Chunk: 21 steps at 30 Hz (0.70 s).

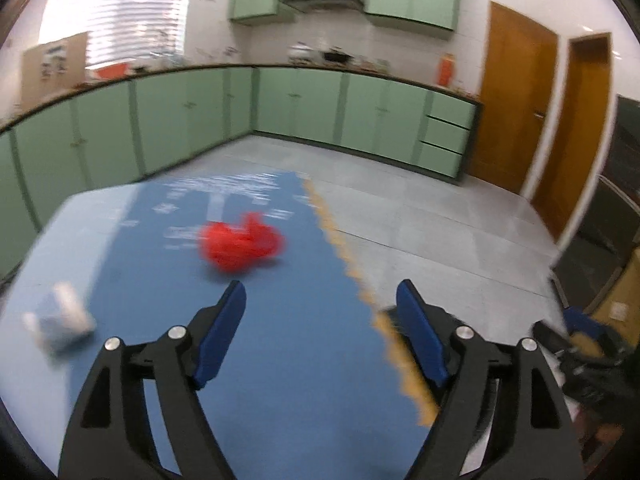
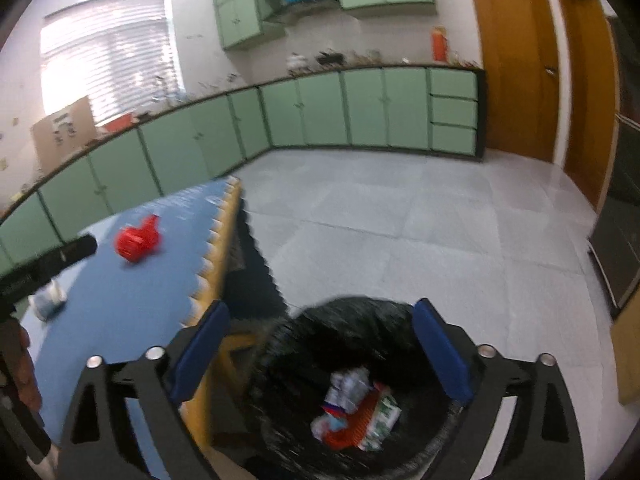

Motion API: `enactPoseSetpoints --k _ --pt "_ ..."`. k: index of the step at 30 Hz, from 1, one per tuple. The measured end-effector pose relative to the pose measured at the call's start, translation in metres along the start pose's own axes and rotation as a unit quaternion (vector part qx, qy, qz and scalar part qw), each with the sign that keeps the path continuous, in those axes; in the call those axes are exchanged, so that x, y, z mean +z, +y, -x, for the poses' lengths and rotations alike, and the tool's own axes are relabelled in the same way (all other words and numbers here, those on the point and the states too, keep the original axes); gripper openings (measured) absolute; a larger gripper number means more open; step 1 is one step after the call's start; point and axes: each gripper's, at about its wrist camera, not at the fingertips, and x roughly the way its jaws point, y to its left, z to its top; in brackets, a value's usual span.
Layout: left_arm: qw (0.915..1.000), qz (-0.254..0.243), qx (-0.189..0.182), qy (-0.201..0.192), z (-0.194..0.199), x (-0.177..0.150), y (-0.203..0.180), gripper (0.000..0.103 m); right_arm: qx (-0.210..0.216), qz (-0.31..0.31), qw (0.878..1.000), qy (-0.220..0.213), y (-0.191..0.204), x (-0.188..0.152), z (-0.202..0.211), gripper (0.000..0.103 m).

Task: Collect trash
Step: 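Carry both wrappers over the black bin and release them, then grasp the paper cup with the left tool while the right tool grasps the red plastic bag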

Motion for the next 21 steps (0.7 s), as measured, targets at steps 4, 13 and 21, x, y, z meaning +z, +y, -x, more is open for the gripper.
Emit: enactPoseSetpoints --k 4,13,21 --pt "0.9974 0.013 0.071 -0.007 0.014 -0.003 0.048 0.080 0.039 0.019 0.999 -0.011 0.042 0.013 -0.008 0.095" --pt "0.9776 0.065 0.200 0.004 0.032 -0.015 0.149 0.081 0.117 0.064 0.991 -0.004 0.135 0.019 -0.034 0.096" --pt "0.9738 0.116 0.193 0.032 0.020 -0.020 0.188 0.085 0.136 0.089 0.987 0.005 0.184 0.019 -0.056 0.095"
